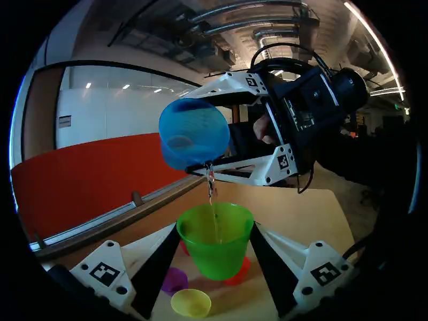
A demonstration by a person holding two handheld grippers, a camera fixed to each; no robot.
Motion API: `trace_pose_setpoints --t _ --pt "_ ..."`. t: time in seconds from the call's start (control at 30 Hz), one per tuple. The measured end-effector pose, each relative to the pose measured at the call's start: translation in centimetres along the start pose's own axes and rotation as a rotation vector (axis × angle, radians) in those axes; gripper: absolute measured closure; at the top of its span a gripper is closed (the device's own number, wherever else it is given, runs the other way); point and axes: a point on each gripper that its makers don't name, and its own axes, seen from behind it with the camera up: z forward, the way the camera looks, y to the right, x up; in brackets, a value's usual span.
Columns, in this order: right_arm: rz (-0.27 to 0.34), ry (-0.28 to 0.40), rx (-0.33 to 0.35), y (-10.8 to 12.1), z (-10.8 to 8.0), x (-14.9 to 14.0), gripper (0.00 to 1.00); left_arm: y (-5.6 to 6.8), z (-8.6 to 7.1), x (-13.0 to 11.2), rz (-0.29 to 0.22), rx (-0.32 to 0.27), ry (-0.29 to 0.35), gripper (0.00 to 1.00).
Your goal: Pour water
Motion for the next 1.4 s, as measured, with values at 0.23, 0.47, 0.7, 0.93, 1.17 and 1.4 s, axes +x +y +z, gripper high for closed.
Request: trace_pose_setpoints --t 0.23,0.47,0.7,0.93,1.17,1.4 --pt "-0.018 0.001 -0.002 0.1 0.1 0.2 0.09 -0.1 0.1 0.3 -0.006 0.003 0.011 0.12" --pt "-0.034 0.001 -0.005 0.1 0.2 0.3 0.09 -0.1 -0.1 0.5 -0.012 0.004 0.020 0.12" --pt "-0.050 -0.001 -0.008 0.3 0.4 0.3 0.09 -0.1 -0.1 0.7 -0.013 0.003 0.028 0.12" --pt "-0.063 -0.003 -0.008 0.3 0.5 0.3 0.09 -0.3 -0.1 0.8 -0.013 0.008 0.035 0.12" --pt "-0.072 0.000 -0.011 0.4 0.6 0.3 0.09 -0.3 -0.1 0.8 -0.015 0.008 0.041 0.12" --pt "-0.090 -0.004 -0.010 0.4 0.7 0.2 0.09 -0.2 0.0 1.1 -0.013 0.007 0.046 0.12"
